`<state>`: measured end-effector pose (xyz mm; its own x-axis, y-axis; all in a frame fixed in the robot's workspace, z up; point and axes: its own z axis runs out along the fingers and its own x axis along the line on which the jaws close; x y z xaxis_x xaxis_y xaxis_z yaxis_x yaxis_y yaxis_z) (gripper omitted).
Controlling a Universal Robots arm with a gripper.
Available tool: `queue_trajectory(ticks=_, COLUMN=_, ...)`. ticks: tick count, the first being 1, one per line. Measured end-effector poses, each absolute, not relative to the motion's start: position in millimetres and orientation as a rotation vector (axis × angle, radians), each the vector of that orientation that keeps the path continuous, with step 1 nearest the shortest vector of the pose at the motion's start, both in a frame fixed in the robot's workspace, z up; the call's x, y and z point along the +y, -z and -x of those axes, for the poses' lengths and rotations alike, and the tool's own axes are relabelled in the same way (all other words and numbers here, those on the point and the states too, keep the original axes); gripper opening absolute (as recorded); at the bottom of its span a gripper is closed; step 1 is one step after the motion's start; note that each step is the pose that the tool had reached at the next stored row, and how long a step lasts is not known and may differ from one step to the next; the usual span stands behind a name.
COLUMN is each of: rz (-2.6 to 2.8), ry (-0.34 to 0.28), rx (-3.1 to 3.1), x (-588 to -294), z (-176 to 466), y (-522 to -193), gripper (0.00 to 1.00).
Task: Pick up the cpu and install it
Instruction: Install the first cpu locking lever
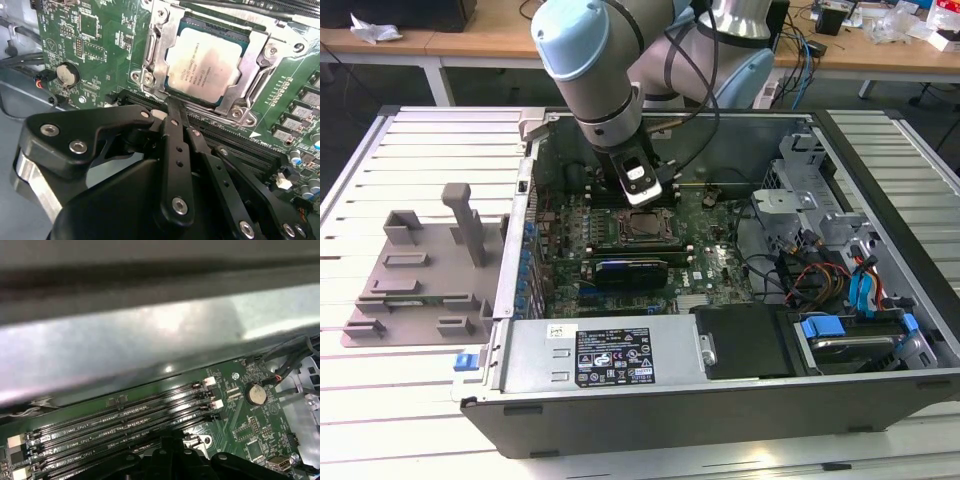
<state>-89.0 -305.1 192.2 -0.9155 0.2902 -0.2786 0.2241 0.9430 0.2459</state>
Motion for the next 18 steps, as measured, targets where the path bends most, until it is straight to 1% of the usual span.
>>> queue_trajectory(ticks=6, rz=-0.383, ry=-0.330, rx=2.781, x=-310.4, z=86.9, y=-191.3, gripper=0.11)
queue_trajectory(ticks=18, rz=-0.383, ry=-0.332, rx=2.781, x=-313.2, z=81.0, y=-194.2, gripper=0.11)
